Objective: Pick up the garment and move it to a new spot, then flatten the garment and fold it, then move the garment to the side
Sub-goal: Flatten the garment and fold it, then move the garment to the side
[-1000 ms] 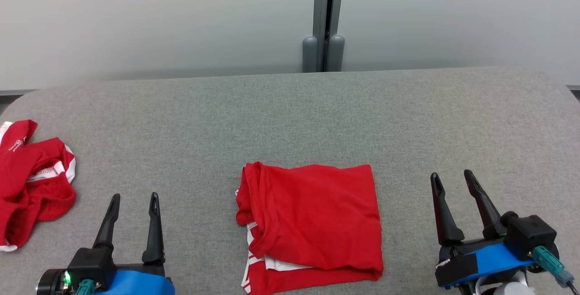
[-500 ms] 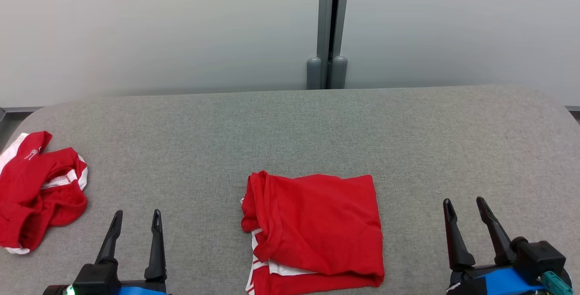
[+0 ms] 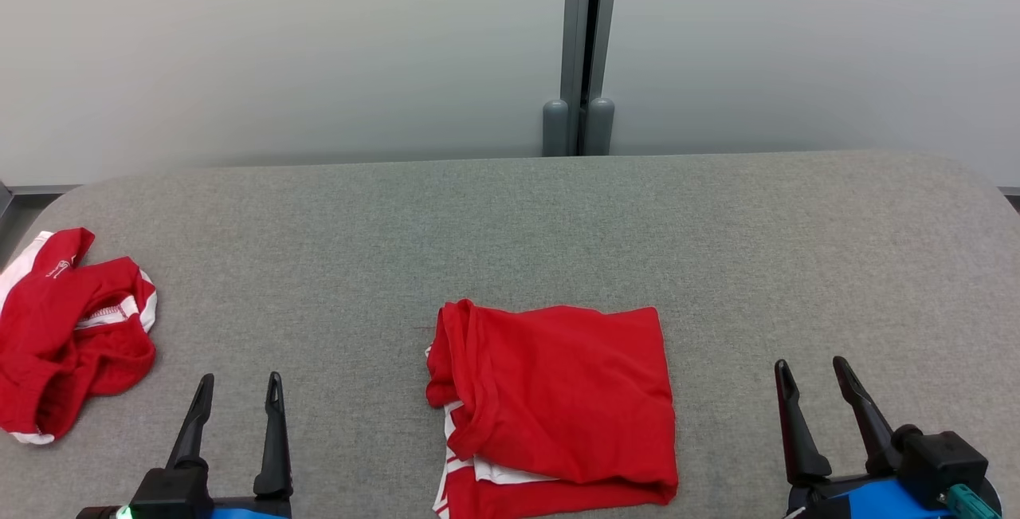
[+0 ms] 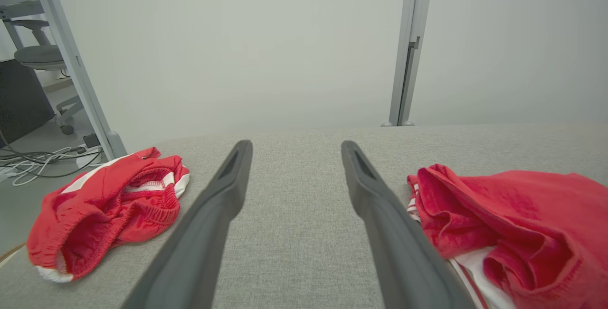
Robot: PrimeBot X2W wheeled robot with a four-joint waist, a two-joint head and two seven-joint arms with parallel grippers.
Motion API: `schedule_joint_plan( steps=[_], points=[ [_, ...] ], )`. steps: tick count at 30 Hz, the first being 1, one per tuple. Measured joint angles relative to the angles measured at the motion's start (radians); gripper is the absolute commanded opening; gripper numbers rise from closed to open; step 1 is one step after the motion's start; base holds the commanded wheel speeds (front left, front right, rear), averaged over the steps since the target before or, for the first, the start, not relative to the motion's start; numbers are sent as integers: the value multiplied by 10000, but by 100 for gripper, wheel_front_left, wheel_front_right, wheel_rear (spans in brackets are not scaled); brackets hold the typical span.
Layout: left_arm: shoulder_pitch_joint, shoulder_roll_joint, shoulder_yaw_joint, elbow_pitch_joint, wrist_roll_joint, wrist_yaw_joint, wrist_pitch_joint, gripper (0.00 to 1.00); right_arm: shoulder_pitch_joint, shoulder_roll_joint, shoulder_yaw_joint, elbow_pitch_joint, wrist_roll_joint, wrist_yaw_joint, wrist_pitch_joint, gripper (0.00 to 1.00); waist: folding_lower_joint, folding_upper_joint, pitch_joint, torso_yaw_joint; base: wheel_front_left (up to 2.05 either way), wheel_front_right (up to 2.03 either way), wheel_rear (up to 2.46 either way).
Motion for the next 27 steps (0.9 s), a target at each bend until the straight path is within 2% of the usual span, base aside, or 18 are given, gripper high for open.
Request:
schedule_joint_plan(
  steps=[16, 21, 27],
  points=[
    [0, 17, -6, -29, 4, 75, 0, 100, -115, 2, -46, 163, 75, 0, 0, 100, 0, 0, -38, 56, 0, 0, 0],
    [-15, 15, -25, -71, -8, 79, 0, 100, -908, 2, 117, 255, -171, 0, -2, 100, 1, 1, 9, 79, 0, 0, 0],
    [-257, 10, -134, -79, -13, 77, 0, 100, -2147, 4, 671, 1070, -313, 0, 25, 100, 1, 0, 213, 203, 0, 0, 0]
  ],
)
